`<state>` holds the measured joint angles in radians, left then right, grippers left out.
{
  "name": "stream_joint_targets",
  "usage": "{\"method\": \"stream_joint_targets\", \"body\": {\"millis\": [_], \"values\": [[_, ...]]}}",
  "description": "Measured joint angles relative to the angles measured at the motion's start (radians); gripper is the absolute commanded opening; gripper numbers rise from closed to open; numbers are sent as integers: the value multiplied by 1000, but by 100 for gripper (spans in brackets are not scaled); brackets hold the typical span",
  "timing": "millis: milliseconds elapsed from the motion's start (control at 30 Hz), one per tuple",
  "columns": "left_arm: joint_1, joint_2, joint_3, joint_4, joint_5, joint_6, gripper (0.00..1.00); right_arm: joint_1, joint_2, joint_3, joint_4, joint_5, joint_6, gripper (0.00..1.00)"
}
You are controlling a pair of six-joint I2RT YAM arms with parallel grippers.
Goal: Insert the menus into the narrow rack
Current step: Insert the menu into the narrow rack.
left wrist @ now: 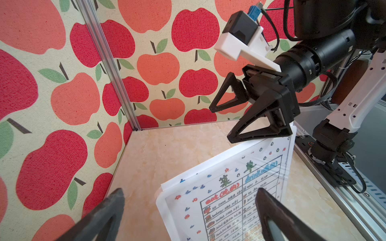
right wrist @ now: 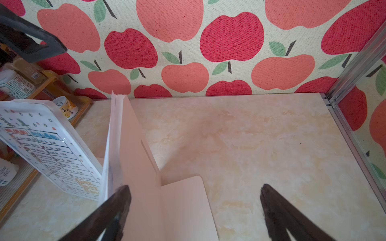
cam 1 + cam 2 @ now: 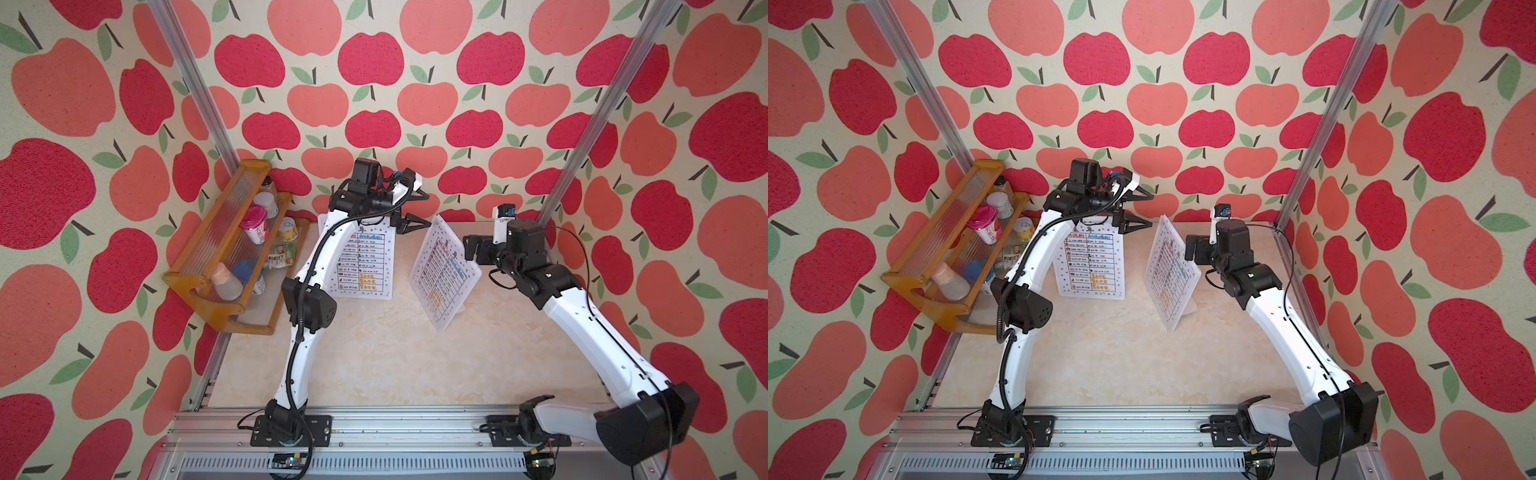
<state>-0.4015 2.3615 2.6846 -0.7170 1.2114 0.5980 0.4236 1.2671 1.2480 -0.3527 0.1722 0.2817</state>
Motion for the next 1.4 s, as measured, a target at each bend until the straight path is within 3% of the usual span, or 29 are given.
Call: {"method": "stream_joint_targets", "body": {"millis": [400,700,1400], "values": [[0,-17,-18,-10,0,4,99,2,5,51,-19,11,0,99],[20,-56,-56,-14,0,24,99,27,142,207,-35,12,0,99],[44,-84,-113,-15,0,47,99,46,185,229,-80,48,-11,99]]}}
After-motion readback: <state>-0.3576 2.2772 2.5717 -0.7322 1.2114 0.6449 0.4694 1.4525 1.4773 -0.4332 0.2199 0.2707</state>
